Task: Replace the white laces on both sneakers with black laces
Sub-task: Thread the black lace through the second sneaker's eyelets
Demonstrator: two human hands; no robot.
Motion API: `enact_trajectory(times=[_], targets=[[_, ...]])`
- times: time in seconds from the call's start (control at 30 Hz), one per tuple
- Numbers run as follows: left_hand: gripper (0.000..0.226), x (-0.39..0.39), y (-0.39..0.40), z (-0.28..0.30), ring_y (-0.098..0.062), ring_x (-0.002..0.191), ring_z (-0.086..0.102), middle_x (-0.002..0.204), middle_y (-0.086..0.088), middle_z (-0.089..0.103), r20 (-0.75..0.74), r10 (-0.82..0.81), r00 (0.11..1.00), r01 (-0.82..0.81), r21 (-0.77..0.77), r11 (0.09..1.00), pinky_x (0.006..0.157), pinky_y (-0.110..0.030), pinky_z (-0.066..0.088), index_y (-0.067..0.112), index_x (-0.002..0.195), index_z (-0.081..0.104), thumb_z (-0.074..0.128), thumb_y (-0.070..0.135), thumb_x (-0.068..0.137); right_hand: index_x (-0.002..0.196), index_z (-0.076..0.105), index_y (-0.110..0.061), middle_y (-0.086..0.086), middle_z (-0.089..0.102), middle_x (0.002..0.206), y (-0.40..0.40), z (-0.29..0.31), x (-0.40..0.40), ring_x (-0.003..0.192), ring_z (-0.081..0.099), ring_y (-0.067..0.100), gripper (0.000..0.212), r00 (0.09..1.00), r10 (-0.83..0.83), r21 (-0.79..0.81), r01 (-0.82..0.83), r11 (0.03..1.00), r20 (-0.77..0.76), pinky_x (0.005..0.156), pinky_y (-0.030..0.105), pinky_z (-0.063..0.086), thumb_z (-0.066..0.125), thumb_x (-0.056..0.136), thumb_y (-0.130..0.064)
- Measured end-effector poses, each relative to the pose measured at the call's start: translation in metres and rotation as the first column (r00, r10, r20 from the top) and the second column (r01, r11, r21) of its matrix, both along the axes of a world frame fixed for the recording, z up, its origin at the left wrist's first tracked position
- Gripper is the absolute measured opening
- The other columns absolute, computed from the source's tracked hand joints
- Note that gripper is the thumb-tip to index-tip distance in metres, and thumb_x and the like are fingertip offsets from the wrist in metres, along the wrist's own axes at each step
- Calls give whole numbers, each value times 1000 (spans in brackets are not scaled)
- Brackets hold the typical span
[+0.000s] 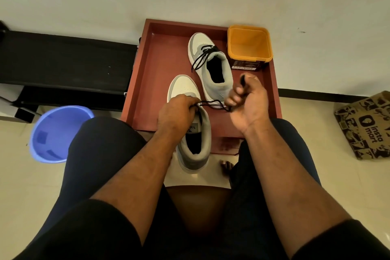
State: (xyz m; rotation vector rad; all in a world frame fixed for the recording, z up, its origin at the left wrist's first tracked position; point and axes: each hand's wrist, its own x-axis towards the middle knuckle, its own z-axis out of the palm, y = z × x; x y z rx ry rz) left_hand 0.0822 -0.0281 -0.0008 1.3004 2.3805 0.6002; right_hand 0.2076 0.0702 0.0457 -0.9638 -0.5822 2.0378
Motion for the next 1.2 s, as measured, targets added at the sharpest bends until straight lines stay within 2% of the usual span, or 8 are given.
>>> enact_trajectory(times=[0.13, 0.27, 0.43, 0.63, 0.8, 0.9, 1.0, 1.2], targets=[[32, 0, 0, 0, -22, 107, 62, 120, 5, 66, -9, -12, 1000, 12, 8, 1000, 84, -36, 53, 30, 124, 65, 51, 21, 97, 85, 63, -20, -8, 55, 70, 4, -21, 1, 56, 46, 6, 7, 652, 6, 377, -446, 811, 758, 51, 23, 37, 59, 90, -16], [32, 0, 0, 1, -22, 107, 61, 121, 3, 65, -23, -31, 999, 32, 13, 999, 85, -37, 53, 28, 125, 64, 49, 20, 98, 105, 73, -16, -4, 71, 99, -10, -49, -9, 89, 64, 12, 20, 276, 25, 235, -860, 453, 961, 80, 30, 52, 57, 93, -21], [32, -2, 0, -4, -21, 106, 59, 119, 2, 63, -29, -38, 999, 38, 8, 999, 85, -38, 52, 29, 127, 63, 49, 22, 98, 85, 71, -16, -1, 59, 97, -13, -47, -17, 82, 56, 9, 16, 375, 3, 310, -773, 554, 927, 71, 22, 40, 57, 94, -19], [32, -1, 1, -5, -22, 105, 58, 119, 4, 58, -22, -4, 1000, 5, 15, 1000, 84, -37, 52, 29, 127, 62, 51, 23, 98, 84, 60, -12, 6, 66, 85, -16, -14, -12, 81, 60, 19, 19, 957, 211, 151, -243, 958, 198, 69, 28, 48, 47, 97, -10], [31, -1, 0, -5, -17, 100, 58, 114, 5, 55, -17, 5, 1000, -5, 45, 999, 80, -36, 52, 28, 126, 63, 54, 25, 97, 69, 50, -18, -2, 47, 54, -7, -8, -6, 49, 42, 13, 26, 998, 9, -103, -15, 995, -63, 60, 30, 45, 48, 95, -22], [30, -2, 1, -5, -17, 97, 58, 112, 6, 53, -11, 16, 1000, -15, 54, 998, 76, -32, 50, 28, 125, 64, 55, 24, 97, 72, 52, -21, -6, 40, 49, -4, -13, -7, 39, 32, 7, 22, 949, 68, 95, -102, 990, 308, 41, 20, 31, 57, 93, -19], [31, -1, 1, -5, -17, 95, 57, 110, 6, 52, -20, 16, 1000, -15, 46, 999, 73, -32, 49, 30, 125, 64, 55, 24, 96, 90, 67, -18, -5, 62, 72, -5, -33, -9, 58, 54, 7, 7, 565, 63, 360, -603, 713, 823, 53, 23, 44, 60, 92, -18], [30, -2, 0, -2, -19, 92, 59, 113, 6, 49, -36, 37, 999, -38, -12, 999, 71, -34, 52, 34, 124, 63, 54, 30, 95, 91, 66, -12, -7, 61, 77, -12, -45, -13, 68, 53, 6, 17, 342, 1, 289, -795, 533, 940, 57, 15, 36, 50, 96, -15]])
